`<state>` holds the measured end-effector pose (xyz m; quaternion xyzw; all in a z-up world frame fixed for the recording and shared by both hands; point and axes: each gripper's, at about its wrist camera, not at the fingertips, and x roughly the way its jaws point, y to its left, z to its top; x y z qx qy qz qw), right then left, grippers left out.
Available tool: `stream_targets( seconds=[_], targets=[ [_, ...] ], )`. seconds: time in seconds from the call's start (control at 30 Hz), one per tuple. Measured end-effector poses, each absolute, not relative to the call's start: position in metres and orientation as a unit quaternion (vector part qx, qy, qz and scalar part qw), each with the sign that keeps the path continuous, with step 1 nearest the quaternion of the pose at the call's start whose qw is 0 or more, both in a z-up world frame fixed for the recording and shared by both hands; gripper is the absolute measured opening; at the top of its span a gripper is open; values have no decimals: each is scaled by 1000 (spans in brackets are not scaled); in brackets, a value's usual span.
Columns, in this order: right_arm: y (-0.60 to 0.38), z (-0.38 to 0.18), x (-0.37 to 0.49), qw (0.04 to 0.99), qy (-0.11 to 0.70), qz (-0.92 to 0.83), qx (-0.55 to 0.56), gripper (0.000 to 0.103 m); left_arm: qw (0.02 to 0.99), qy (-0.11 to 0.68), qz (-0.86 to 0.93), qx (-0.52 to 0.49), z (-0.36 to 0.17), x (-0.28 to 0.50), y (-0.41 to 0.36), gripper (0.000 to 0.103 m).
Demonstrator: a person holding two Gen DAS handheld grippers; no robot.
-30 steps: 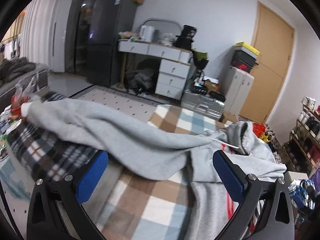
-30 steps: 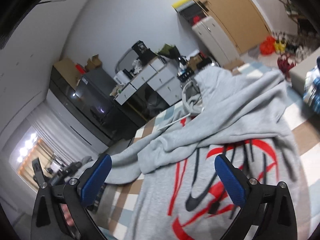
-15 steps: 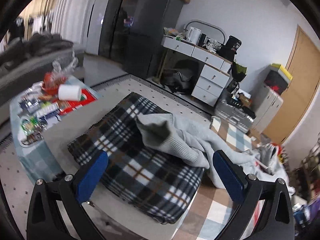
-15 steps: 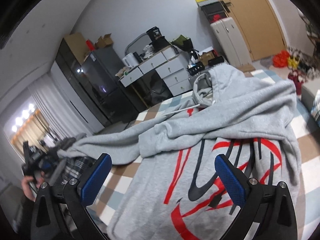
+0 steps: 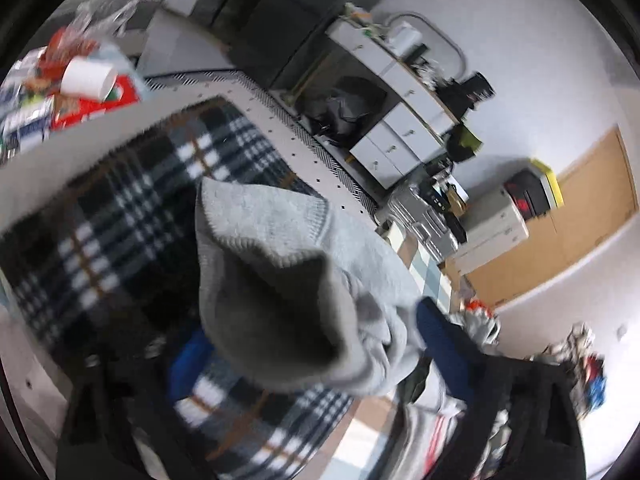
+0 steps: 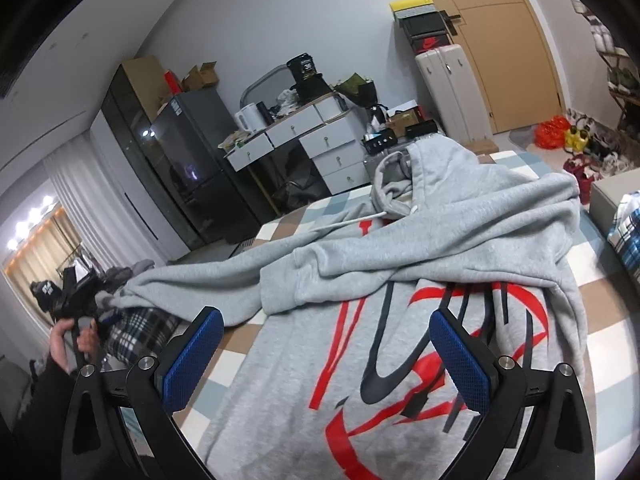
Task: Fold large clothes
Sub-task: 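Grasp the other sleeve cuff with the left gripper and lift it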
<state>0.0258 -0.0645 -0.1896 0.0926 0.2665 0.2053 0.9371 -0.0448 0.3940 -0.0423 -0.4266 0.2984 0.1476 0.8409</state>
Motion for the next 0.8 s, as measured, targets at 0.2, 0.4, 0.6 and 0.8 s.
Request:
stream_targets(
  seconds=[0.2,0.4,0.6,0.8],
  targets=[
    [-66,-185,26,945,252,192,85,103,834,284,163,-444,-35,-32,399,15],
    [-66,-186,25,942,255,201,83,103,860,260,175,-403,-12,-28,394,9],
    [-67,-190,28,939,267,200,84,103,878,258,171,-366,2,-21,394,8],
    [-73,-197,37,937,287,175,92,103,887,234,177,-356,32,-12,401,7]
  ],
)
